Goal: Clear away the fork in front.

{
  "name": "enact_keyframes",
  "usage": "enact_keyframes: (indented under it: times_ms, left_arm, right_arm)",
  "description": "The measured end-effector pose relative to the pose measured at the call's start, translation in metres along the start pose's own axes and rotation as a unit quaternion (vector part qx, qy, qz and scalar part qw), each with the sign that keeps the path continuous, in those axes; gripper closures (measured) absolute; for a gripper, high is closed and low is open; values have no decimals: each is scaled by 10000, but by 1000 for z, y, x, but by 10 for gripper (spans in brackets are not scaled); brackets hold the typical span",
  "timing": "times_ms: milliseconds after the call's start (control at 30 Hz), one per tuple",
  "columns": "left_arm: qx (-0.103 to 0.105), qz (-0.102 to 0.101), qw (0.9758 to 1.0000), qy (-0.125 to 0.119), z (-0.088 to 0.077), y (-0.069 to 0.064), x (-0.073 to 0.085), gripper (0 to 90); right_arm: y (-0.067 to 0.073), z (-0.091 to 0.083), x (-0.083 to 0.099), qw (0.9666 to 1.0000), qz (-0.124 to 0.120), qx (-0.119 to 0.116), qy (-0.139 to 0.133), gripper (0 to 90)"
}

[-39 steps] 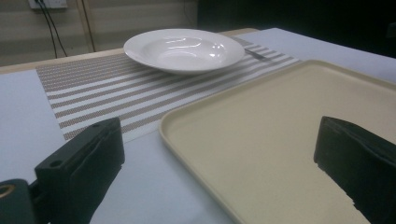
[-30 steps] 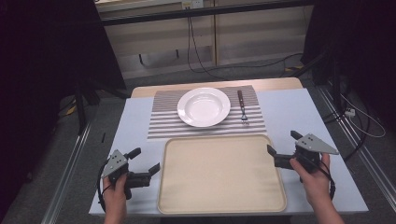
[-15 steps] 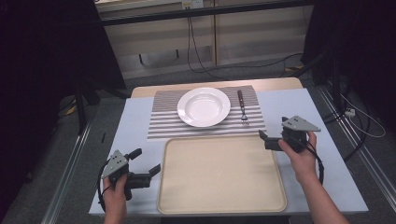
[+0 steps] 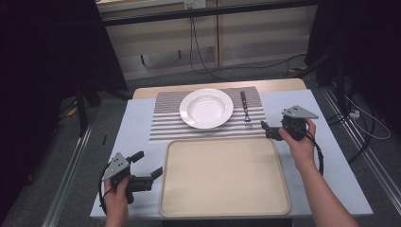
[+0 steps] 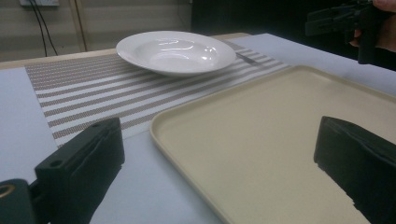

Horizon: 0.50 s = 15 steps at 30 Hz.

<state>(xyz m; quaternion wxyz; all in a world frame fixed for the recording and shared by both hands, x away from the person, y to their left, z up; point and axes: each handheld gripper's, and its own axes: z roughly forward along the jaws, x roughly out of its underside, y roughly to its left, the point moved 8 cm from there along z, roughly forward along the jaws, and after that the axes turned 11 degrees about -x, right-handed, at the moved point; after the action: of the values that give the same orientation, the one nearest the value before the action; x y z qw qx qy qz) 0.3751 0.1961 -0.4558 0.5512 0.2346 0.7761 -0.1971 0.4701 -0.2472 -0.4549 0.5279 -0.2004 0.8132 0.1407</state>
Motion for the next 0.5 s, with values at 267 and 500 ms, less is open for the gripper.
enact_keyframes:
  times_ms: [267,500]
  left_arm:
    - [36,46,10000,-1,0,-2,0,19]
    - [48,52,10000,22,0,-2,1,20]
  right_arm:
    - [-3,15,-10,9999,-83,26,110,34]
    - [-10,31,-15,9997,-52,-45,223,39]
